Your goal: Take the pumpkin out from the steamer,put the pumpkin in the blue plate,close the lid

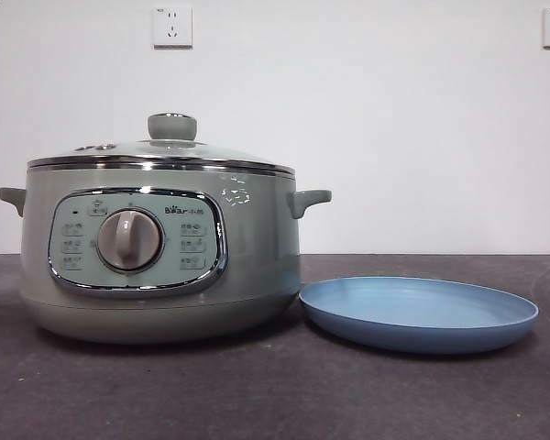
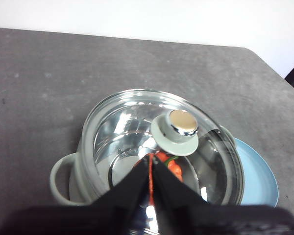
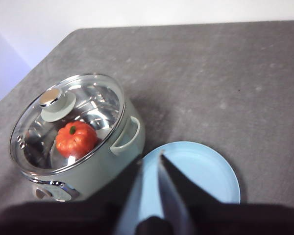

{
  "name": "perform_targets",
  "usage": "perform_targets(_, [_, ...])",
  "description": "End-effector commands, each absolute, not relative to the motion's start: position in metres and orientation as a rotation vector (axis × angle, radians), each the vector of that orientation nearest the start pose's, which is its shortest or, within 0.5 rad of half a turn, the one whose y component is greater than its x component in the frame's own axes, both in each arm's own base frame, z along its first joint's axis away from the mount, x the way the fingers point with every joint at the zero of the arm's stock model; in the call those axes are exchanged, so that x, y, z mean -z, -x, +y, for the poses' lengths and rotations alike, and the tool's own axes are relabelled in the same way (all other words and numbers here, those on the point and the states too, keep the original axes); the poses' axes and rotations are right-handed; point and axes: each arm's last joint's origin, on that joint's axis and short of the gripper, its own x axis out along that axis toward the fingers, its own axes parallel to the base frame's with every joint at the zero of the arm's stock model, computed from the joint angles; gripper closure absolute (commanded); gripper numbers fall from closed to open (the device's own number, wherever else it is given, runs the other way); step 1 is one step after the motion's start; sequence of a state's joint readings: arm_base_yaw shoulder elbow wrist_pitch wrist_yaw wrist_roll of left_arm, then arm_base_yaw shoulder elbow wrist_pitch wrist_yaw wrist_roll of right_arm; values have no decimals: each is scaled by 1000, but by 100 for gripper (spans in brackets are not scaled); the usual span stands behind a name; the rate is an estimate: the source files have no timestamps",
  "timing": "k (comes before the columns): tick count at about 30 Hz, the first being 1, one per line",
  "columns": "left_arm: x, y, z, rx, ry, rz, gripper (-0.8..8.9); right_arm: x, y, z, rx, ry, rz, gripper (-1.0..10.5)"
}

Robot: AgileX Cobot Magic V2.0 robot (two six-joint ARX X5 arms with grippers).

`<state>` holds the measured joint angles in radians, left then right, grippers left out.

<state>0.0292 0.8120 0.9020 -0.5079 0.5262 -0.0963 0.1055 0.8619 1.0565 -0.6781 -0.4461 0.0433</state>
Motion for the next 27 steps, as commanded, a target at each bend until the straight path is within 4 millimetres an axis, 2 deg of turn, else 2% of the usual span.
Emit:
perform_targets(1, [-341,-162,-11,483,184,411,464,-367,-164,30,-534,-118,508,662])
perform_targets(2, [-341,-162,-12,484,185,411,415,-367,-166,30,-530,-125,515,609])
perform_targets(4, [-341,-164,-12,488,189,417,406,-365,-169,31,-526,-139,532,502])
perform_targets(6, [-339,-166,-14,494,191,428,406,-364,-172,31,-523,-150,543,465])
perform_targets(14, [-342,-196,-30,508,158,537,406,-363,-172,31,-523,-152,551,468])
perform_targets(22, [-354,-238,-69,527,36,625,406,-363,-172,31,-522,-152,554,469])
perform_targets(27, [-349,-262,-99,537,-25,672,406,-362,-172,31,-522,-152,557,469])
